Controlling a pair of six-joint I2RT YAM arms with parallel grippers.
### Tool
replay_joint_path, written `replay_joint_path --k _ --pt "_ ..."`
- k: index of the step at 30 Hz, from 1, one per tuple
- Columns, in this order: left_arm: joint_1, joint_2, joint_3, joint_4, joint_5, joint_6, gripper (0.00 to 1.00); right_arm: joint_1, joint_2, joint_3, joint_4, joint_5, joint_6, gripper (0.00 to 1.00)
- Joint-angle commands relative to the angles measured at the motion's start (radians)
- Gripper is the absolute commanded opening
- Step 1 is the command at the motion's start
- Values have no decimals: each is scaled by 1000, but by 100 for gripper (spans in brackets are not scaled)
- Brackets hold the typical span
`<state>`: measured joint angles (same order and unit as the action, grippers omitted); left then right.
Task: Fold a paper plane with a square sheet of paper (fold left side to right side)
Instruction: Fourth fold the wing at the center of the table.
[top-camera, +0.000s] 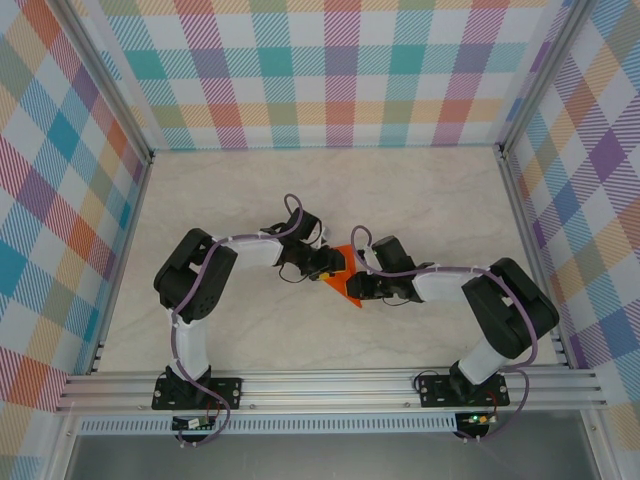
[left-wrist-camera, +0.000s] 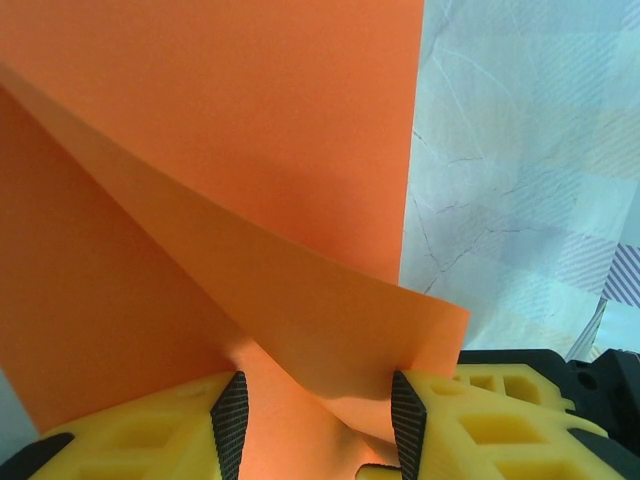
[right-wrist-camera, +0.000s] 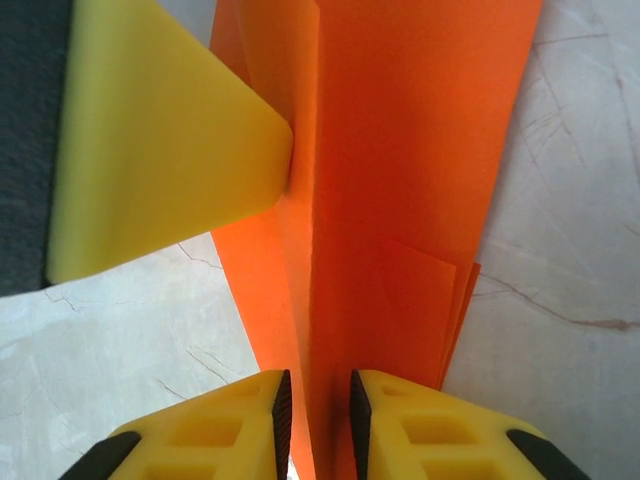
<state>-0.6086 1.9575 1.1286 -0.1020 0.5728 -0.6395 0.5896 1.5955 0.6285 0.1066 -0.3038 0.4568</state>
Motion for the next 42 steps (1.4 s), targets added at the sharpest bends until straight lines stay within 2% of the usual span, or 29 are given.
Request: replay_joint_path --k 1,9,15,24,32,37,42 --pt "-17 37 7 -26 -37 15 45 -20 -37 8 -18 -24 -5 27" --pt "-17 35 8 -28 -40 16 45 -71 -128 -6 -36 -64 -6 31" --pt "-17 33 8 -30 -40 16 45 -152 -59 19 22 -202 39 30" --pt "-17 29 10 -33 -39 18 45 -153 76 82 95 -274 70 29" --pt "-17 30 11 -34 -39 19 45 -154 102 96 105 -293 70 27" --pt "-17 29 13 -36 -38 20 45 -153 57 86 73 -250 50 28" --pt "-17 32 15 -36 -39 20 45 -152 72 90 77 -284 56 28"
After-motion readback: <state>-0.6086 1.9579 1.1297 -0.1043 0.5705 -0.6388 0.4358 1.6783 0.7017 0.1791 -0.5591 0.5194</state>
